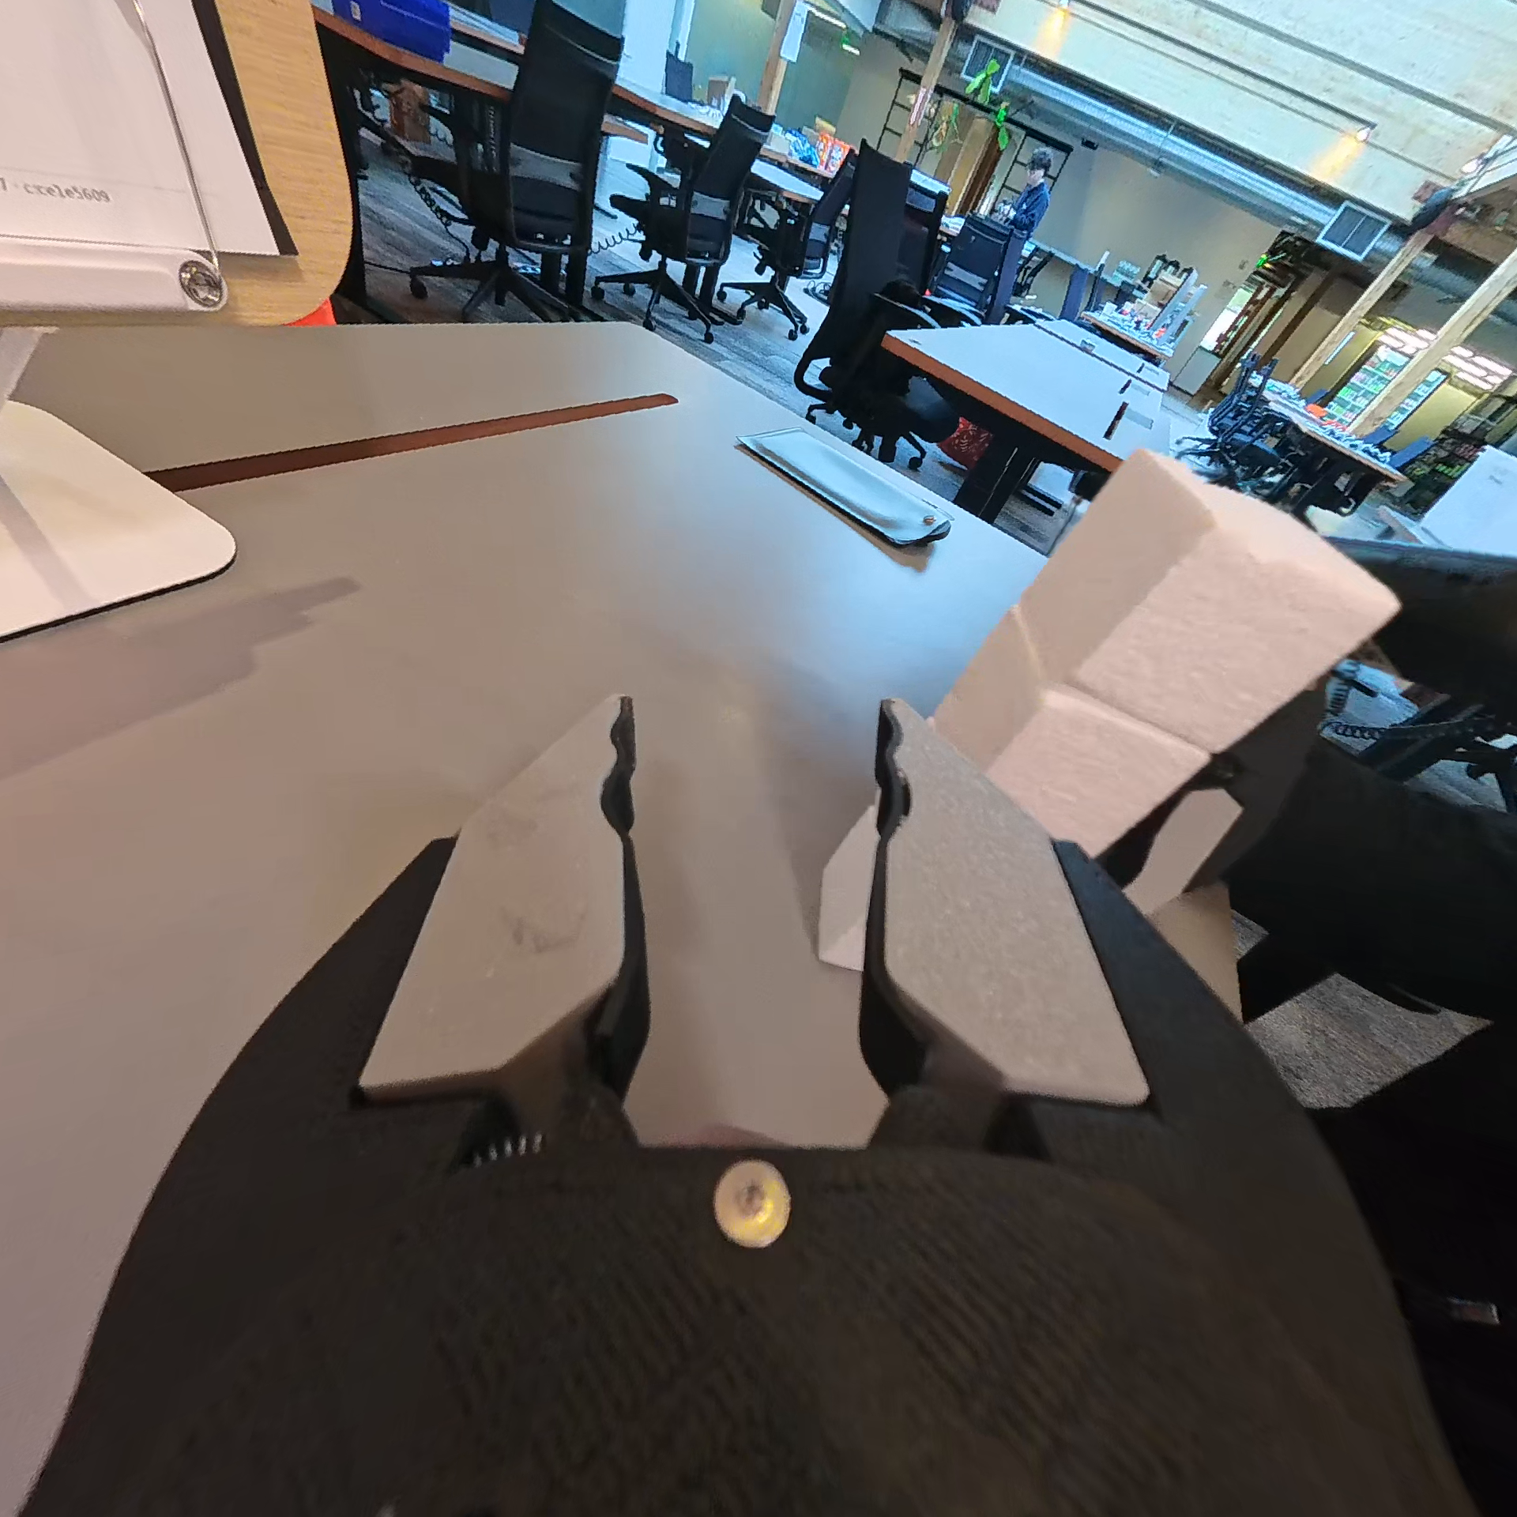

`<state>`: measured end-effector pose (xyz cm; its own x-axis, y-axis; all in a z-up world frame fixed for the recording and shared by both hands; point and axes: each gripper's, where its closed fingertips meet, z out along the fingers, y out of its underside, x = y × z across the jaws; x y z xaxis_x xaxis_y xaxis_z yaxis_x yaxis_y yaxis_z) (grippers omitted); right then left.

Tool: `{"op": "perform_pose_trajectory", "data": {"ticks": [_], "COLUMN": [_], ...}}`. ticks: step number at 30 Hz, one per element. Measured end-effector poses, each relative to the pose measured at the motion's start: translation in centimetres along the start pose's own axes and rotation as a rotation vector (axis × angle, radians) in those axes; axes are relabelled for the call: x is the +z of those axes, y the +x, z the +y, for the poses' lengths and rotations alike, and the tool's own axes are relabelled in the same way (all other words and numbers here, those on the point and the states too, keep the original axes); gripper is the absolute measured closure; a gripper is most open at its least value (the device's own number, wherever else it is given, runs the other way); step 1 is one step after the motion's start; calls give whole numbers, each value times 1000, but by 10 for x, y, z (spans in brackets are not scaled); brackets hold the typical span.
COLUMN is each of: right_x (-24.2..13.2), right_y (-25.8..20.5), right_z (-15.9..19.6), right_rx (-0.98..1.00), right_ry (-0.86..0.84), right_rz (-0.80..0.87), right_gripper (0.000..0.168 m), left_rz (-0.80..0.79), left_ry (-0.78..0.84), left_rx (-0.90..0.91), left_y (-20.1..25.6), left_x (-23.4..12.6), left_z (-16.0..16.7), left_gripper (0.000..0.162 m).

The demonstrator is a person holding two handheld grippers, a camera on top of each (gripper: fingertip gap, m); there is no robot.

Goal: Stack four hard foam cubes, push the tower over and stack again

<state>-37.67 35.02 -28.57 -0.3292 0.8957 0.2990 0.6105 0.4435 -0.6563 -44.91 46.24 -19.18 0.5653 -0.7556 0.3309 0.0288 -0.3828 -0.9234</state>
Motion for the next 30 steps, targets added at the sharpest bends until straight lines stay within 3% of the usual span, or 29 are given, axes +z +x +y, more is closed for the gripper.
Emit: {"op": "perform_pose_trajectory", "data": {"ticks": [1, 13, 22, 24, 28, 30], "right_x": [-1, -10, -9, -11, -19, -22], "right_y": [4, 42, 23, 20, 22, 27], "right_z": [-1, -3, 3, 5, 16, 25], "right_rx": [6, 63, 16, 2, 45, 85], "right_ry": [8, 44, 9, 2, -23, -49], "right_rz": [20, 203, 109, 92, 79, 87], "right_gripper": [149, 149, 157, 162, 168, 168], "left_rz": [0, -6, -54, -26, -14, -44], "left_ry": [1, -3, -76, -137, -291, -363], "left_rx": [0, -6, -12, -14, 91, 164], "left_y": [0, -2, -13, -10, -4, -5], "left_x": [0, 0, 1, 3, 4, 7], "left_z": [0, 1, 14, 24, 48, 60], "left_gripper": [105, 105, 105, 114, 157, 162]}}
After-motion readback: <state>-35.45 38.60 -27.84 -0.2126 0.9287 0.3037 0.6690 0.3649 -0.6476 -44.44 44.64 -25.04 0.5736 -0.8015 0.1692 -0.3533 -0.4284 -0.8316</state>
